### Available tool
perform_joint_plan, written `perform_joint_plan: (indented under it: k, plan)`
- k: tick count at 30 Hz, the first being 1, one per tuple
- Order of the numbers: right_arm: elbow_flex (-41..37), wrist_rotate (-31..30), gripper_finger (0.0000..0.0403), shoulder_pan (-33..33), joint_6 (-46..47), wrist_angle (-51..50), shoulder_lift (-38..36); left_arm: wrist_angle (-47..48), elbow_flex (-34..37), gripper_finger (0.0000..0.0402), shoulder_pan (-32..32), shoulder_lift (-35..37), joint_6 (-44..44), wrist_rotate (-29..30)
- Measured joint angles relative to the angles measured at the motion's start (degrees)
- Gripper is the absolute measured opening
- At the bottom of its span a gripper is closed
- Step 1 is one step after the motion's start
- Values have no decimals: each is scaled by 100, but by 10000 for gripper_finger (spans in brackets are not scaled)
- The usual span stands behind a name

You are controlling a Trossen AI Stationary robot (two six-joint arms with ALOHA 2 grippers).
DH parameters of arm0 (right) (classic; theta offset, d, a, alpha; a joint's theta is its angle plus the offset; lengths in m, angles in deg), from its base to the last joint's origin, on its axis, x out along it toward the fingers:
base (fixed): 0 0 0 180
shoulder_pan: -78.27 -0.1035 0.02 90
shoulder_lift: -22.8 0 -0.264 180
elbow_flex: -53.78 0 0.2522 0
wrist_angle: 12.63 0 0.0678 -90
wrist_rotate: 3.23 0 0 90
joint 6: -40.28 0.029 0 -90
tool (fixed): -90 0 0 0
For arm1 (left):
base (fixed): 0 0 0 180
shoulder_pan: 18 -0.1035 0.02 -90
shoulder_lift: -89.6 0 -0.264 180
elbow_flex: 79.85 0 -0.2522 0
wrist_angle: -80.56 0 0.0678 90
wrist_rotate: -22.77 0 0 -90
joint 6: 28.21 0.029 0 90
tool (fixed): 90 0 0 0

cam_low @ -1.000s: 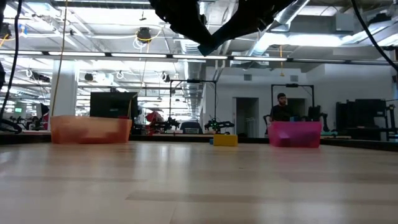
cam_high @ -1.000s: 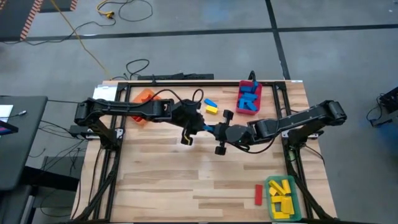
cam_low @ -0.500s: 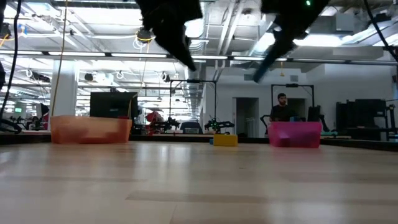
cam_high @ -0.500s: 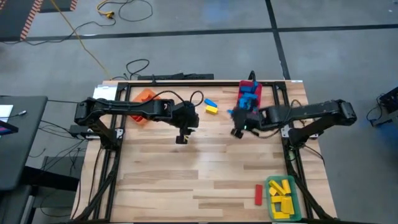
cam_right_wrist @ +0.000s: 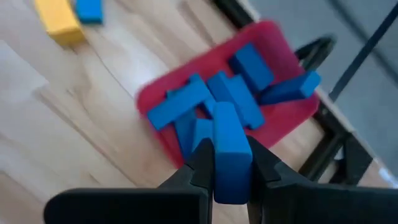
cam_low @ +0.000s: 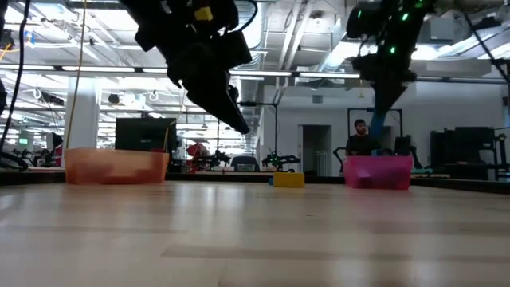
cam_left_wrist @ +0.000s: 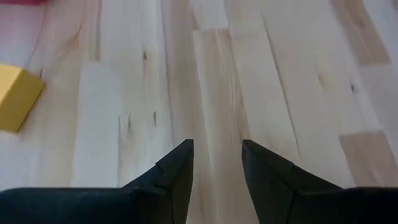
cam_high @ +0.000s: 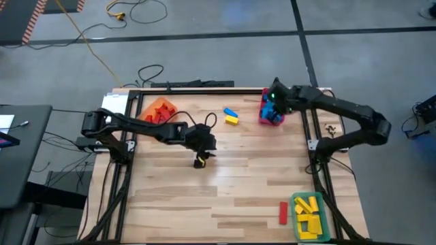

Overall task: Sort blocks
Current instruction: Put the blue block into the red bin

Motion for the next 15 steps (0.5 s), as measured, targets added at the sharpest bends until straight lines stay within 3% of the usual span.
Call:
perform_joint_plan:
  k: [4,7,15]
  plan:
    - [0,568,57,803,-337,63,458,-720,156,132,101,0,-131,2]
    - [-2,658,57,1221,-564,127,909,-1208,253,132,158,0,-91,36]
    - [-2,767,60,1464,-902,424,1722,-1669,341,132,145,0,139,505]
